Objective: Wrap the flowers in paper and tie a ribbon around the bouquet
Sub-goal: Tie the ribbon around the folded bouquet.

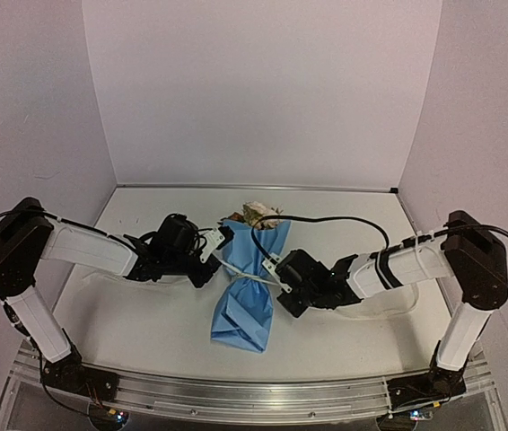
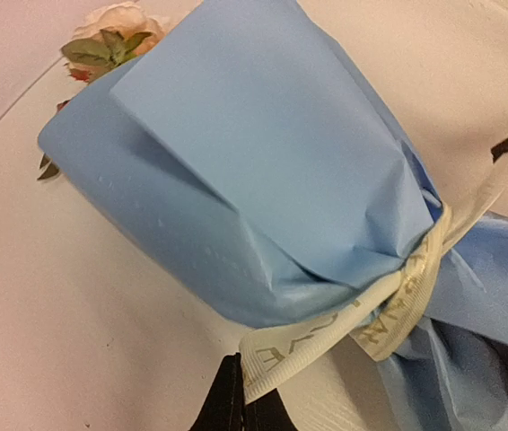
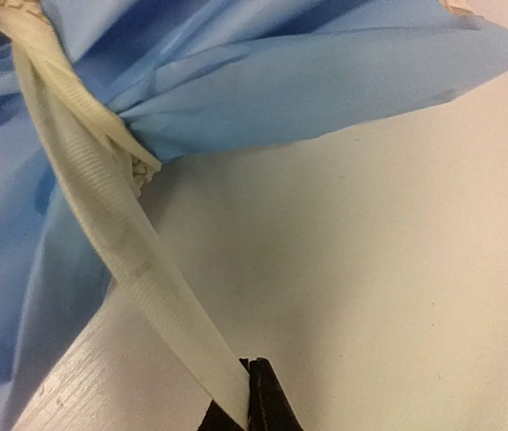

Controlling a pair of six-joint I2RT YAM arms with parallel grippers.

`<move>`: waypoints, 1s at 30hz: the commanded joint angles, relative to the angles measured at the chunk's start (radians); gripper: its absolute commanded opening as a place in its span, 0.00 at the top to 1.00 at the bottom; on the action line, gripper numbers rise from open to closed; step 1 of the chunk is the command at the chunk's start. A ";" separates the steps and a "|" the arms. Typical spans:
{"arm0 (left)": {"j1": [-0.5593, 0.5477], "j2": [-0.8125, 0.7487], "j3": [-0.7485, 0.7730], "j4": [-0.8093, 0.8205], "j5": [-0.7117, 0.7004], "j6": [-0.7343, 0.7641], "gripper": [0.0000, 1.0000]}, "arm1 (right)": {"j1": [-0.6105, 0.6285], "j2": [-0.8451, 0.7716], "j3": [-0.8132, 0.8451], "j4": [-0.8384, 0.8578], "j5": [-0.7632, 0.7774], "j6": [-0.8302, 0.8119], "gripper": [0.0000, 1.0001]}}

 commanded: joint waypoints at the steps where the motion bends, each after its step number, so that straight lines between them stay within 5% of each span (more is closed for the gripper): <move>1: 0.019 -0.038 0.032 -0.048 -0.134 -0.311 1.00 | -0.026 -0.079 0.050 -0.190 0.155 0.235 1.00; 4: 0.040 -0.064 -0.003 -0.059 -0.220 -0.499 1.00 | -0.062 -0.114 0.010 -0.245 0.151 0.398 1.00; 12: 0.186 -0.204 -0.206 -0.040 -0.109 -0.909 1.00 | -0.109 -0.243 -0.175 -0.320 0.186 0.609 1.00; 30: 0.314 -0.327 -0.377 0.023 0.053 -1.028 1.00 | -0.178 -0.390 -0.354 -0.438 0.201 0.783 1.00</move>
